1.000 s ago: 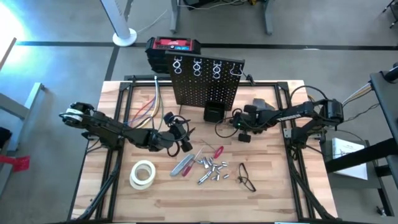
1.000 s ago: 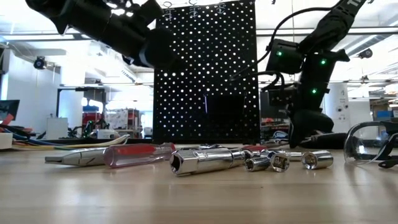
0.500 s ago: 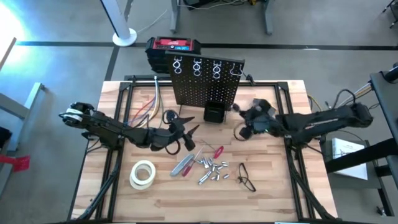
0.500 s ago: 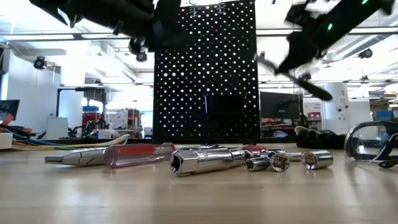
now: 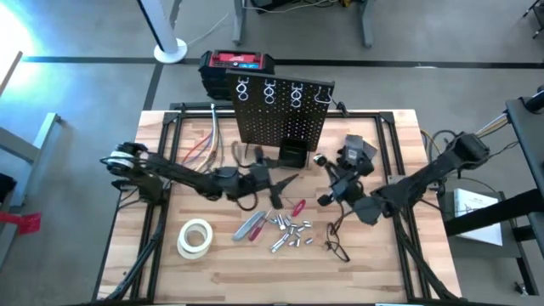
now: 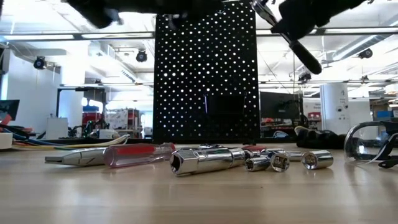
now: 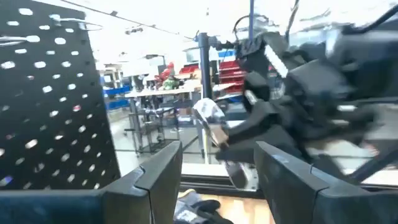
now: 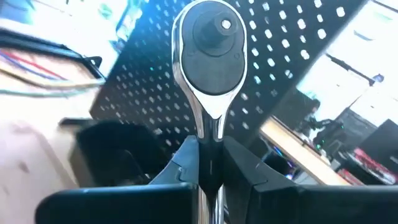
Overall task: Hang tools onto peg board
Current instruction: Hang the ratchet wrench on the peg board
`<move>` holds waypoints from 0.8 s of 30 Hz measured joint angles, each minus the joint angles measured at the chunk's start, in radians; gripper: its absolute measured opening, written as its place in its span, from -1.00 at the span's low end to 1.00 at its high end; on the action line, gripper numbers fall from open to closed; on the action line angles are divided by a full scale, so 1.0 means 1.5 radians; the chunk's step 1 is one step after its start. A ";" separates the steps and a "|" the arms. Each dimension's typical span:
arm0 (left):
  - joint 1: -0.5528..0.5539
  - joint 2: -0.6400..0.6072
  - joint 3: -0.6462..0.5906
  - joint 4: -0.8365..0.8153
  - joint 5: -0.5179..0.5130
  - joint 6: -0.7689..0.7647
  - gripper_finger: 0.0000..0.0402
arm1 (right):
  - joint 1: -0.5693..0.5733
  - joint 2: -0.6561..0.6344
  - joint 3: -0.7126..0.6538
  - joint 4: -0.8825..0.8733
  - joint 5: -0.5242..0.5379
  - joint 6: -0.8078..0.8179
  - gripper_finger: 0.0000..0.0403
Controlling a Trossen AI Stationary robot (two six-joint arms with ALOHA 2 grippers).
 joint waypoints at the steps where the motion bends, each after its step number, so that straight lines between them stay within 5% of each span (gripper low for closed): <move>1: 0.000 0.018 0.028 -0.018 0.000 0.004 -0.04 | 0.004 0.013 0.000 0.037 -0.001 -0.027 -0.88; 9: 0.000 0.117 0.209 -0.204 -0.025 0.006 -0.04 | 0.031 0.038 0.000 0.111 0.025 -0.094 -0.88; 18: 0.002 0.128 0.253 -0.211 -0.030 -0.004 -0.08 | 0.040 0.039 0.000 0.092 0.053 -0.096 -0.88; 24: 0.002 0.125 0.249 -0.216 -0.029 -0.006 -0.58 | 0.041 0.041 0.000 0.082 0.053 -0.087 -0.88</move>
